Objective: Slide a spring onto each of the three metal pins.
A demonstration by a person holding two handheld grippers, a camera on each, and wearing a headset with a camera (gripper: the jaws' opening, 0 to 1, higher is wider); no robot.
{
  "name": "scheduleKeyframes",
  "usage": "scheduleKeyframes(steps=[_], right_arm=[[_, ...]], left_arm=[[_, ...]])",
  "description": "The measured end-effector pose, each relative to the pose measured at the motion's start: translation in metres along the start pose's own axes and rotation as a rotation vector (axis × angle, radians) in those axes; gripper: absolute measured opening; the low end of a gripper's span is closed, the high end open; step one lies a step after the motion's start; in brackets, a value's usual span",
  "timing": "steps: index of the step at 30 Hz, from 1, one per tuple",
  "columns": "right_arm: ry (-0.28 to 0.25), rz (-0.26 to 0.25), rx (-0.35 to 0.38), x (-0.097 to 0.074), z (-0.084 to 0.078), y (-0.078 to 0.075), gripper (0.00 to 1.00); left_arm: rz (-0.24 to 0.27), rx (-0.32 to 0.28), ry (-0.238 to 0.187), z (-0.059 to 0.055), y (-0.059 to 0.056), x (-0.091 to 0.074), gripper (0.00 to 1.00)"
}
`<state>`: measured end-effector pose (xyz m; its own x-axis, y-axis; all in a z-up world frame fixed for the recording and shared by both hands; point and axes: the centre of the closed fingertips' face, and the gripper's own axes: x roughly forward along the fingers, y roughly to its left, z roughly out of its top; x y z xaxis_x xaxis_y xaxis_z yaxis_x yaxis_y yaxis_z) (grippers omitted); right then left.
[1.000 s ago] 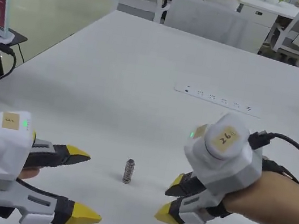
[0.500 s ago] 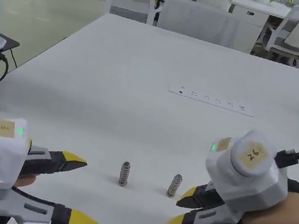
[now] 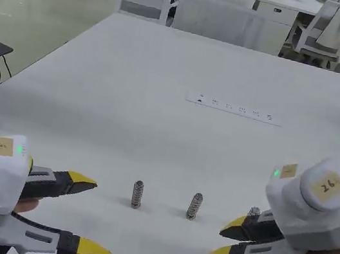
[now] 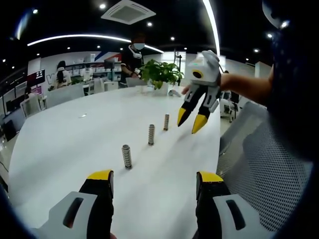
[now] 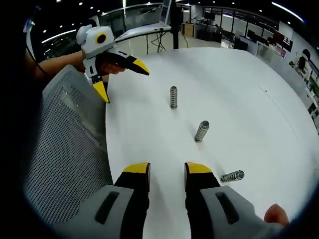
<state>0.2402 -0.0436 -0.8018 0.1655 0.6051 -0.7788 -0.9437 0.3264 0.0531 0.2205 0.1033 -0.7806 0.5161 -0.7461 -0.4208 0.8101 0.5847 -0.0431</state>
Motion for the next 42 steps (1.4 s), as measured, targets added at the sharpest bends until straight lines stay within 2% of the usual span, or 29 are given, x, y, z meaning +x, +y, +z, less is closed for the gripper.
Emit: scheduleKeyframes(steps=[14, 18, 28, 33, 39, 42], right_arm=[[-0.068, -0.072, 0.095, -0.022, -0.023, -0.023, 0.27], [-0.104, -0.091, 0.124, -0.029, -0.027, -0.03, 0.28], [-0.138, -0.135, 0.169, -0.039, -0.046, -0.044, 0.33], [-0.173, -0.145, 0.175, -0.043, -0.05, -0.045, 0.37], [-0.22, -0.158, 0.168, -0.048, -0.052, -0.049, 0.47], [-0.225, -0.16, 0.168, -0.049, -0.054, -0.049, 0.49]], left_arm=[[-0.003, 0.001, 0.004, 0.001, 0.002, 0.003, 0.63], [-0.002, -0.001, 0.008, 0.0, 0.003, 0.004, 0.63], [0.002, -0.006, 0.01, 0.0, 0.002, 0.006, 0.63], [0.003, -0.01, 0.008, 0.0, 0.002, 0.007, 0.63], [0.003, -0.015, 0.01, -0.001, 0.002, 0.008, 0.63], [0.004, -0.017, 0.011, -0.002, 0.002, 0.008, 0.63]])
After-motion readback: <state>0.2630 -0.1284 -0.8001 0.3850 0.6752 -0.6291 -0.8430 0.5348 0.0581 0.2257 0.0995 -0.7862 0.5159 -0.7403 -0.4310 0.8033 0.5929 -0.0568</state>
